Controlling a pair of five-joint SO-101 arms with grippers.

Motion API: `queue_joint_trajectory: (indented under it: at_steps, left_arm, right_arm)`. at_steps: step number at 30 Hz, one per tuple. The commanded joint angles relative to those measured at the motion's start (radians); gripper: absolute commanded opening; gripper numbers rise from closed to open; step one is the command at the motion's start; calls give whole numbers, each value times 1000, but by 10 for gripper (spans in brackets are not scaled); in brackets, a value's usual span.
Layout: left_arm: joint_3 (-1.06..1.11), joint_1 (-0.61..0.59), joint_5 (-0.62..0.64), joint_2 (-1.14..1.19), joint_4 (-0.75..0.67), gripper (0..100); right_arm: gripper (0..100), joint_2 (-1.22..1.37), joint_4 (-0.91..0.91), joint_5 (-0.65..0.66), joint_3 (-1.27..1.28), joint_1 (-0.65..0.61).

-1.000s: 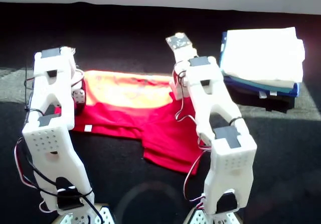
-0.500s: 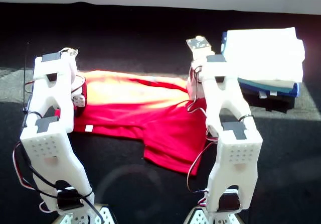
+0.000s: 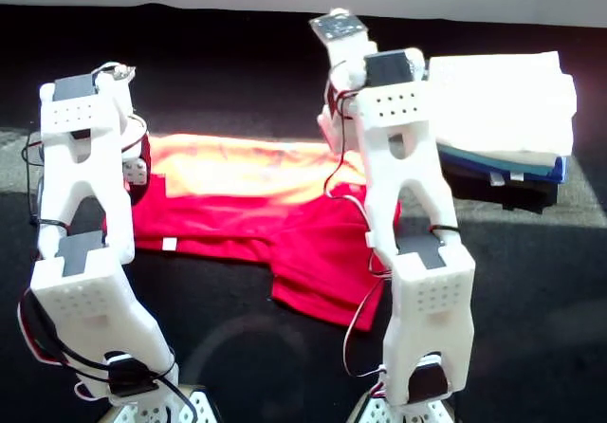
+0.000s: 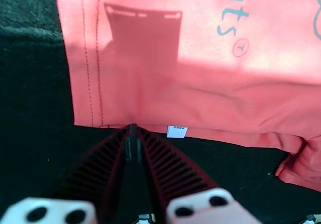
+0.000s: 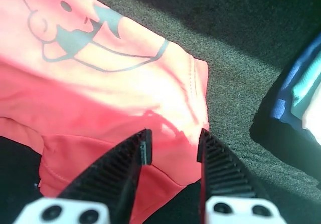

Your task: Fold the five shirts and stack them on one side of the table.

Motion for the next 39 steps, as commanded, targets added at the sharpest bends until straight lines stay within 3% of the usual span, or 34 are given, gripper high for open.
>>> queue_joint_trajectory:
  at_steps: [1, 9, 16, 19, 21, 26, 39]
  left_arm:
    - [10, -7, -3, -15, -58, 10]
    - [289, -8, -3, -22, -347, 10]
    - [530, -8, -2, -88, -557, 10]
    - [547, -5, -2, -102, -574, 10]
    - [549, -2, 0, -102, -574, 10]
    - [550, -10, 101, -96, -589, 10]
    - [550, -8, 98, -96, -589, 10]
  right_arm:
    - [156, -127, 18, -3, 39, -48]
    - [156, -539, -33, 2, 602, -179]
    - [163, -788, -354, 3, 1267, -288]
    - [226, -792, -476, 3, 1458, -334]
    - [268, -792, -536, 3, 1515, -337]
    - [261, -792, -576, 66, 1550, -340]
    - [259, -621, -595, 190, 1543, -220]
